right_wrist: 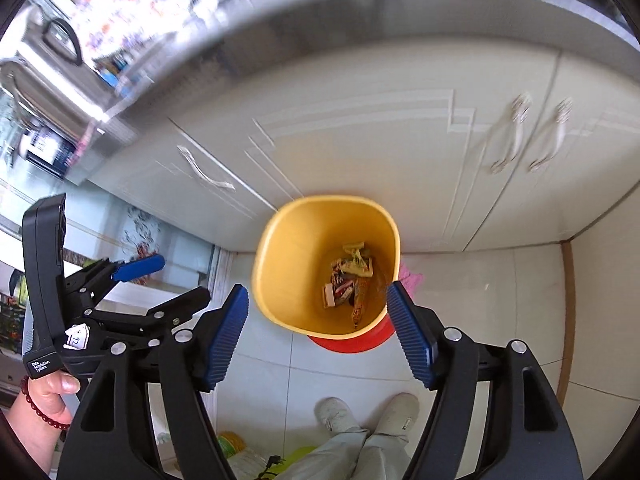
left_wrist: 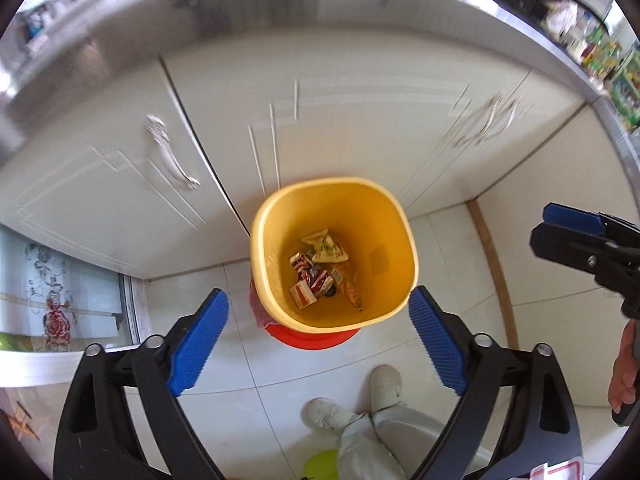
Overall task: Collect trash
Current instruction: 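Raise both open grippers from the bin back over the counter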
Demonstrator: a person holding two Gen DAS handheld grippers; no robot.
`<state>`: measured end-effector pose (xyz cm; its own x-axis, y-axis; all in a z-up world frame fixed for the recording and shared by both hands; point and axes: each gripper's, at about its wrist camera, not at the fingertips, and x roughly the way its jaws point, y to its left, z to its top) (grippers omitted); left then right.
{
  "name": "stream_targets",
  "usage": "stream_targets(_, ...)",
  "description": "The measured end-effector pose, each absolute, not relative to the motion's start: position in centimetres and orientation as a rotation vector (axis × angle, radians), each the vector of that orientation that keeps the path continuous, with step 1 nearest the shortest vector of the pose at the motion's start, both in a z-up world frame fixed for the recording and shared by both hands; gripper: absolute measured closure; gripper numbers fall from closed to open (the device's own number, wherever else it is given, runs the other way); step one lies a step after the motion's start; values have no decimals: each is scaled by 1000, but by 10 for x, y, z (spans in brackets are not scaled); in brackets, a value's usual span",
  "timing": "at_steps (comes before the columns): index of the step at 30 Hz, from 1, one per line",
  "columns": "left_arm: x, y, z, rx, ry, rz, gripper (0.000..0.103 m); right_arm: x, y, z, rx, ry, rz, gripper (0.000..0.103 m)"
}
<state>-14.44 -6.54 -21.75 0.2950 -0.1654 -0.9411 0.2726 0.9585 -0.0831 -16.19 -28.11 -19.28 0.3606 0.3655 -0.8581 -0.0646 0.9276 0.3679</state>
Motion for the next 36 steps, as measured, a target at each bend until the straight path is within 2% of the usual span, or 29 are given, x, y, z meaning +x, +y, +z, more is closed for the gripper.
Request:
stream_targets(8, -137, -48, -141, 86, 1090, -259, 5, -159, -297, -114, 322, 990, 235, 16)
stream_targets(18, -69, -39, -86, 65, 999, -215, 5, -81, -290, -65, 284, 877, 246, 15)
stream_targets(26, 15, -48, -85, 35, 1015, -168, 5, 17, -297, -64, 242, 872, 284, 15)
stream_targets(36, 105, -52, -112, -17, 1087, -92, 6, 140, -288, -84, 162, 927, 329, 15)
